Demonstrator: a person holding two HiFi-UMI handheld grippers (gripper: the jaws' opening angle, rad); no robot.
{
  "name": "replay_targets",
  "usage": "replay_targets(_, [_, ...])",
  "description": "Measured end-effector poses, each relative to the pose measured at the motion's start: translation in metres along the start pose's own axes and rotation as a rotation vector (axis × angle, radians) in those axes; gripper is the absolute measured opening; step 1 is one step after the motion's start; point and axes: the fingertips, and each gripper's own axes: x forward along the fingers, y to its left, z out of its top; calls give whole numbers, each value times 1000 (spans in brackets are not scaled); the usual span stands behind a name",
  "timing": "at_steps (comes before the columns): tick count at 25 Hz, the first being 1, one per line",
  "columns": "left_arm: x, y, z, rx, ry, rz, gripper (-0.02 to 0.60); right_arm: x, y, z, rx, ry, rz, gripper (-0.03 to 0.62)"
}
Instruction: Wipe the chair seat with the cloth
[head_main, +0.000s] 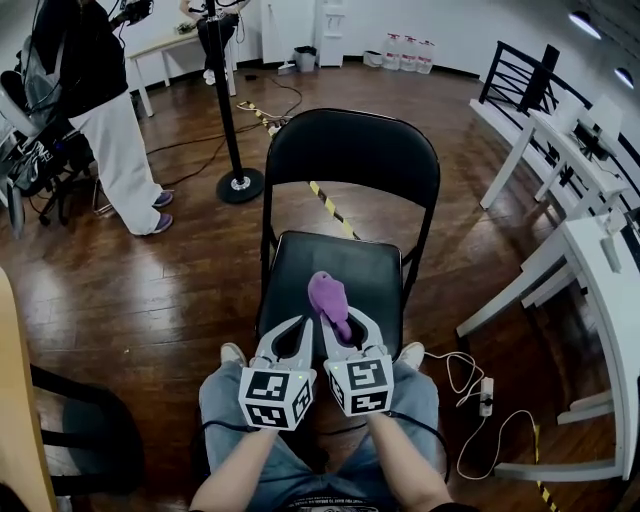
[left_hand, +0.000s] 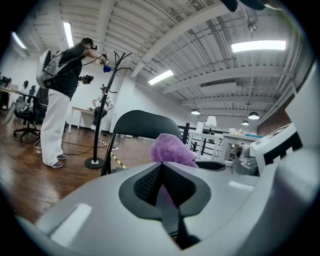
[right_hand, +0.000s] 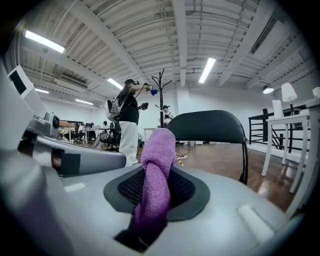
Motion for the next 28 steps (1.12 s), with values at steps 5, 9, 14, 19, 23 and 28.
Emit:
replay_targets(5, [21,13,8,0,-1,6,4,26,-10,4,-28,8,13,89])
replay_targets(9, [37,27,13,1,2,16,4,51,-18,7,-42,16,19,89])
replay_targets(14, [58,45,18,-4,7,27,4,80,-28,5,-66,46,30,89])
replay_targets(19, [77,56,18,-11,22,35,4,104,-36,5,-85,64,42,89])
replay_targets(23, [87,64,17,-20,30,39,4,121,-38,1,-113,87,60,89])
replay_targets(28, [90,71,13,-27,35,41,5,146,-44,-3,-189,108,85,89])
